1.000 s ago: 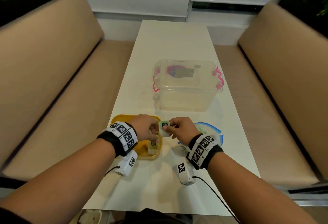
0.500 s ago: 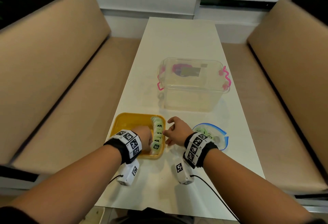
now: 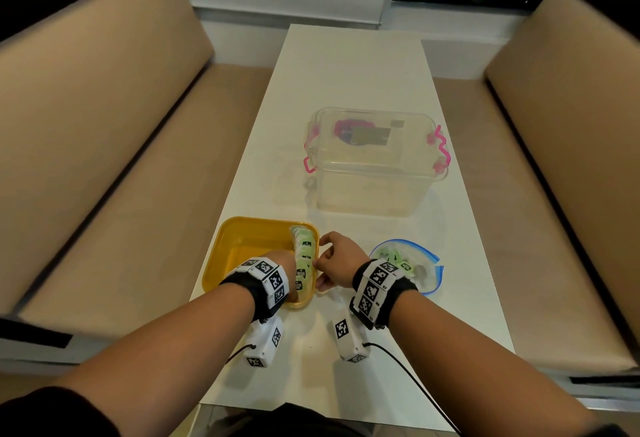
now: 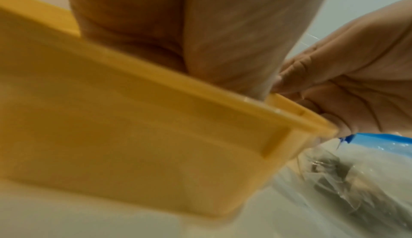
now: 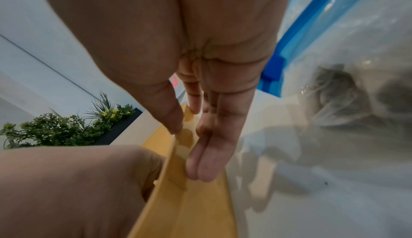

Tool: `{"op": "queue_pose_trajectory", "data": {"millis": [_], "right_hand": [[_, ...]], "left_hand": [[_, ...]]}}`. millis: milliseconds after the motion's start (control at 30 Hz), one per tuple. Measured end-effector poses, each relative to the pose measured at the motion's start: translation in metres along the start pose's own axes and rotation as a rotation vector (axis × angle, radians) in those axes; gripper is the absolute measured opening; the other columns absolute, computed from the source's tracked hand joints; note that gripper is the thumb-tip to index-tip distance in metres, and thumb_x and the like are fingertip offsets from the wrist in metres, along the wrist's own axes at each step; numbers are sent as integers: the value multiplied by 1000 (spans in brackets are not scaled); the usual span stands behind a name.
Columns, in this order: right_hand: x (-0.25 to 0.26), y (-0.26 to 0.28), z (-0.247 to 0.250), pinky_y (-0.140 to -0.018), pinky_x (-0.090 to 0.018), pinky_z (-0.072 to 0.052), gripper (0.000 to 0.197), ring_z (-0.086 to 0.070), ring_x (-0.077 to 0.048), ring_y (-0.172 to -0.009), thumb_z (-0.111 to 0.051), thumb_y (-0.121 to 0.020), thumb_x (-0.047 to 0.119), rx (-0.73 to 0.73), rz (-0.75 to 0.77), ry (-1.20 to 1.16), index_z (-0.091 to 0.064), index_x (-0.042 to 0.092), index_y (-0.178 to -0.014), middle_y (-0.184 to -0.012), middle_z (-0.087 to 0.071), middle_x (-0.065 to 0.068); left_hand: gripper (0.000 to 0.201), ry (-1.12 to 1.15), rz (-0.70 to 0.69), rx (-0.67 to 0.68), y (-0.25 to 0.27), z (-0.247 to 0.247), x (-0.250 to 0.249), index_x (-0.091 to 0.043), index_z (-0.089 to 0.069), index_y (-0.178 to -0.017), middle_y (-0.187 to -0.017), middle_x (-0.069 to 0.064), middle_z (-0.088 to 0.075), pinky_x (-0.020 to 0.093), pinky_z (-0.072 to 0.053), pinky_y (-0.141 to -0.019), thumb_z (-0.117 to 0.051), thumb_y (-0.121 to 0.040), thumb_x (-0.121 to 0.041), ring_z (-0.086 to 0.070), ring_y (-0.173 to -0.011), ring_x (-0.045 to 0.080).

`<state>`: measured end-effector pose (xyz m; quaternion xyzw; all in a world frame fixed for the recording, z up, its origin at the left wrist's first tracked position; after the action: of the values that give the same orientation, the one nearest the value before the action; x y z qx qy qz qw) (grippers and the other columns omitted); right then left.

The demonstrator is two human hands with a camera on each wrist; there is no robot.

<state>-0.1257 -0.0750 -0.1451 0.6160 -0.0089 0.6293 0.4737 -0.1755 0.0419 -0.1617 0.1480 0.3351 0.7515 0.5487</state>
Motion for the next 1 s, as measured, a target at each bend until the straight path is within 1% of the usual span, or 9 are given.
{"op": "queue_pose_trajectory", "data": {"millis": [100, 267, 367, 433, 567, 667, 800, 900, 1000], "right_hand": [[0, -1, 1, -72, -51, -61, 41, -69, -25, -59, -56, -93, 1, 4, 0, -4, -38, 9, -130, -70, -62, -8], [-1, -4, 2, -73, -49, -61, 40, -71, -28, -66, -59, -91, 5, -16, 16, 40, -41, 11, -125, -72, -63, -7], [1, -4, 10, -76, -50, -60, 34, -73, -30, -74, -59, -92, 14, -89, 76, 79, -44, 13, -123, -69, -64, -3], [4, 0, 23, -80, -50, -59, 28, -73, -28, -76, -56, -94, 18, -161, 131, 70, -47, 14, -120, -73, -62, -1], [6, 14, 63, -79, -49, -59, 20, -72, -29, -77, -50, -95, 10, -267, 223, 29, -53, 15, -114, -94, -62, -9], [1, 27, 97, -76, -42, -59, 19, -70, -24, -73, -50, -93, 7, -336, 273, 116, -59, 17, -105, -93, -67, -8], [-21, 43, 137, -78, -32, -52, 16, -63, -19, -83, -58, -87, 11, -456, 280, 358, -64, 22, -96, -90, -67, 2], [-45, 53, 150, -81, -30, -50, 18, -62, -20, -89, -59, -85, 12, -432, 210, 527, -66, 20, -99, -96, -69, 0], [-70, 59, 151, -82, -32, -52, 31, -61, -20, -94, -71, -80, 21, -318, 85, 665, -63, 20, -110, -106, -66, -1]], "left_hand": [[23, 8, 33, -45, 9, 6, -2, -19, -60, -76, -68, 2, -67, 39, -60, -66, -74, -65, -34, -66, -61, 24], [39, -77, 92, -69, -15, -10, 14, -27, -52, -79, -65, -5, -61, 36, -59, -56, -78, -55, -41, -63, -53, 20], [44, -89, 94, -72, -2, 3, 7, -26, -63, -87, -72, -5, -65, 36, -59, -63, -81, -54, -47, -65, -61, 20], [38, -21, 97, -125, 14, 23, 0, -19, -62, -82, -73, -2, -65, 32, -57, -68, -85, -61, -42, -66, -68, 22], [69, 61, 144, -257, 25, 53, -11, -10, -45, -112, -94, 3, -61, 33, -51, -68, -83, -69, -48, -64, -90, 26], [48, 168, 36, -353, 28, 65, -35, -17, -48, -108, -99, 3, -62, 33, -49, -74, -75, -80, -46, -61, -93, 24], [14, 304, -280, -435, 34, 62, -99, -21, -62, -101, -91, -4, -69, 25, -45, -75, -66, -89, -25, -62, -86, 17], [15, 277, -396, -407, 27, 45, -142, -21, -69, -104, -99, -4, -70, 21, -43, -77, -61, -91, -18, -61, -85, 13], [23, 173, -381, -364, 12, 25, -165, -20, -69, -111, -106, -3, -71, 25, -49, -86, -63, -89, -15, -65, -97, 15]]}}
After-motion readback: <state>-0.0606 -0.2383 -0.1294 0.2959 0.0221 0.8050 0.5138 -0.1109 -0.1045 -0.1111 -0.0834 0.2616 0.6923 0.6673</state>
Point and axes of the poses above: each hand's wrist, its own y-axis away from the middle knuckle, its own z-axis out of the back of the hand, x = y × z, the point moved 4 cm from there along -y, towards the middle knuckle
